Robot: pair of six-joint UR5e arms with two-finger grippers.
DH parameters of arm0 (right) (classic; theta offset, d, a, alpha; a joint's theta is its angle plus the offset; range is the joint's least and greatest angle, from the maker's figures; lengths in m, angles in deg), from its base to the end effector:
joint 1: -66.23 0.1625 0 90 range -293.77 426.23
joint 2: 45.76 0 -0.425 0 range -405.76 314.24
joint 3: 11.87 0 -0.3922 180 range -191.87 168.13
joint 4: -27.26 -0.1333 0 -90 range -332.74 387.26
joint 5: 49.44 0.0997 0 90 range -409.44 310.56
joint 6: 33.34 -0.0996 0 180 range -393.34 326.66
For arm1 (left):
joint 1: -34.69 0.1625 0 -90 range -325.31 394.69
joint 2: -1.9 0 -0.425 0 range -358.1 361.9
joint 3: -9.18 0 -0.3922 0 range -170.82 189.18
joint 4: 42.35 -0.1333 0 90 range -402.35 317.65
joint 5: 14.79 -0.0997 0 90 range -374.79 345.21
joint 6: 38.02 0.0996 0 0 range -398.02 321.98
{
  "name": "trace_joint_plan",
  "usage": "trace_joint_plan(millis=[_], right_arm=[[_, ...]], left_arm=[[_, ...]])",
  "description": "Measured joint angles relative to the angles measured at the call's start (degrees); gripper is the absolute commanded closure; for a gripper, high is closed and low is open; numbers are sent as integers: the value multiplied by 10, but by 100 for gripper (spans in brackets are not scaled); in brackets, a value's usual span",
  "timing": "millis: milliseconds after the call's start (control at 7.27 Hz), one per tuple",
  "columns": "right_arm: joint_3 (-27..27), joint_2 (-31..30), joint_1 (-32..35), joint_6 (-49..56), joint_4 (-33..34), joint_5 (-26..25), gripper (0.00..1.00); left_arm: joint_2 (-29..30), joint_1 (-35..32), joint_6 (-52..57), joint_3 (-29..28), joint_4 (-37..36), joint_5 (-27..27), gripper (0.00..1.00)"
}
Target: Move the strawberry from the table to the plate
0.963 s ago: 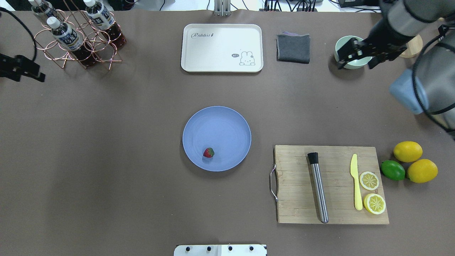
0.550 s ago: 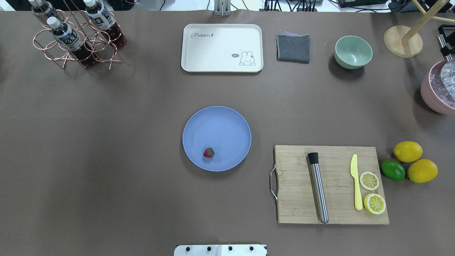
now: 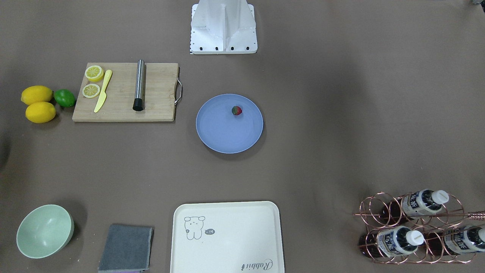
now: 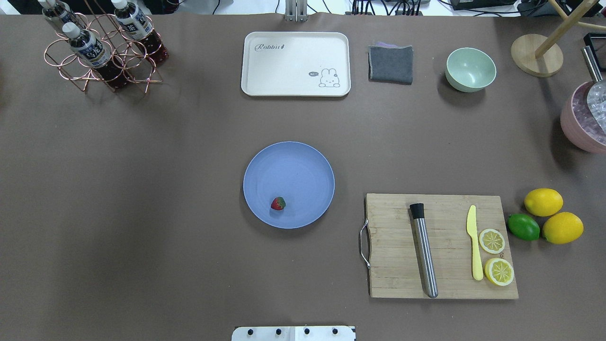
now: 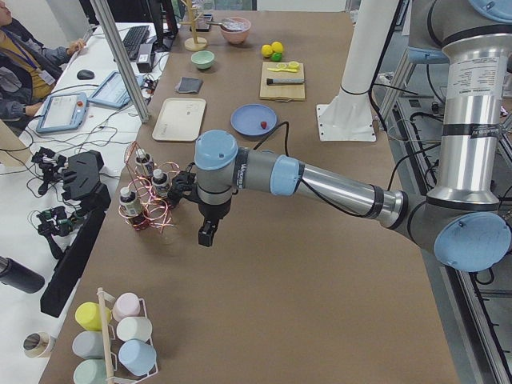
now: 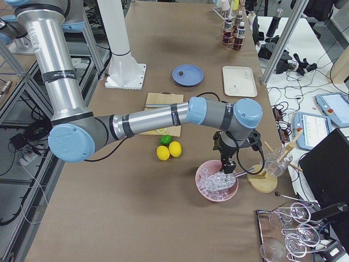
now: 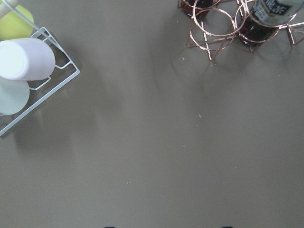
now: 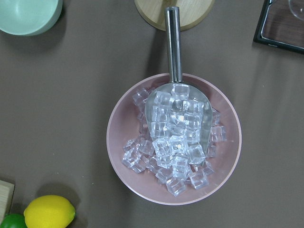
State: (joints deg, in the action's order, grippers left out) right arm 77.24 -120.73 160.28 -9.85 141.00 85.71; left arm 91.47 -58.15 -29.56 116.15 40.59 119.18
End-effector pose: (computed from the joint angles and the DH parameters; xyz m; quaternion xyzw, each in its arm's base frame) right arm 0.1033 -0.5713 0.5630 0.0160 -0.3899 -0.1237 0.9124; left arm -0.0880 -0.4792 0.5301 0.1130 0.3637 0.0762 0.9215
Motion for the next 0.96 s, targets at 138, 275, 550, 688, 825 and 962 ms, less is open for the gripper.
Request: trace_joint_plan(millis=[138,275,550,688,825,962], right_arm=[[2,-6,4,2,0,-1,0],[4,-10,7,3,0,-2,0],[5,-11,10,3,-1,-4,0],[6,-12,10,2,-1,-4,0],[6,-12,10,2,-1,-4,0],[6,-12,10,2,-1,-4,0]], left_arm=[[-4,-3,2,1,1,-1,3],[-5,-4,2,2,1,-4,3],[-5,-3,2,2,2,-7,3],[-5,-3,2,2,2,-10,3],[-5,-2,2,1,2,-15,3],[-5,-2,3,0,2,-18,3]])
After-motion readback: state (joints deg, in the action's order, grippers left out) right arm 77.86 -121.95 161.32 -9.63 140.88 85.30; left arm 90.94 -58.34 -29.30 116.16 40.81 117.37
